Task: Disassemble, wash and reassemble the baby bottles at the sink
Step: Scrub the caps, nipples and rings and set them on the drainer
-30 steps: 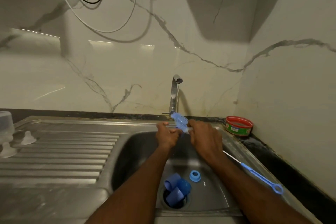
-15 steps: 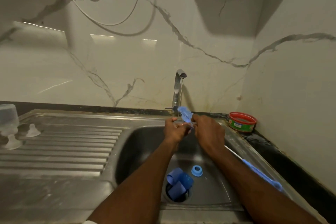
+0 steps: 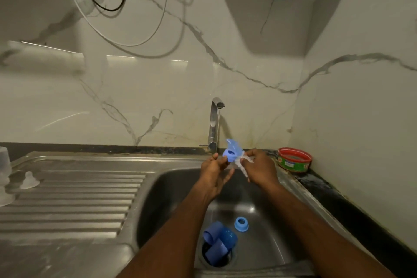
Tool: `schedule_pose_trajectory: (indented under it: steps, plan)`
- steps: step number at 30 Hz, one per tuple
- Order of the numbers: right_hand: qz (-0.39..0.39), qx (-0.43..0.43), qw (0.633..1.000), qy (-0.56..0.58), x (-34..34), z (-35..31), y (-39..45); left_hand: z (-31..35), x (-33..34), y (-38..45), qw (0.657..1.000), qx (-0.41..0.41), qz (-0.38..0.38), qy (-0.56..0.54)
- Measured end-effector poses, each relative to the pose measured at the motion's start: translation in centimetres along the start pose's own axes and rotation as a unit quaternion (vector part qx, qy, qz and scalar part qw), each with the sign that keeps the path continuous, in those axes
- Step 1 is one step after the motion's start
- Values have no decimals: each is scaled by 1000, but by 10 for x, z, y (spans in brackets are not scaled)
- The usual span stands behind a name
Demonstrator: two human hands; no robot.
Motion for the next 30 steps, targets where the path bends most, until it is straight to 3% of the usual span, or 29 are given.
schedule_pose_trajectory:
  steps: [6, 10, 13, 15, 18, 20, 22, 25, 27, 30]
  plan:
    - [-34, -24, 999, -18, 1, 6, -6, 3, -9, 10, 996, 62, 64, 29]
    - [-1, -47, 996, -80, -4, 1, -6, -7, -7, 3, 987, 30, -32, 156]
    - [-4, -62, 991, -121, -9, -2, -8, -7, -8, 5, 978, 20, -51, 200]
    - [-9, -91, 979, -183, -12, -3, -10, -4, -13, 11, 969, 69, -38, 233]
    - [-75, -123, 946, -290, -12, -3, -15, -3, -25, 16, 931, 168, 82, 313]
    - [-91, -125, 938, -309, -9, -4, -19, -3, -29, 10, 888, 239, 120, 374]
    - [-69, -127, 934, -327, -5, -5, -16, -3, -28, 8, 837, 309, 90, 443]
    - [-60, -105, 929, -349, 0, -4, -12, -8, -21, 5, 789, 335, 1, 515]
    - [-46, -94, 936, -337, -1, -3, -12, -11, -17, 5, 774, 352, 8, 526]
    - [31, -141, 933, -330, -5, 1, -17, -7, -19, 6, 793, 338, 85, 500]
Point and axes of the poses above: each hand's wrist, its own y-axis towards the middle knuckle, its own x-axis out of the palm, z = x × y, the point moved 1 cm from there along y, towards the middle knuckle, and after that the axes turned 3 degrees about z, right-handed, at the moved point
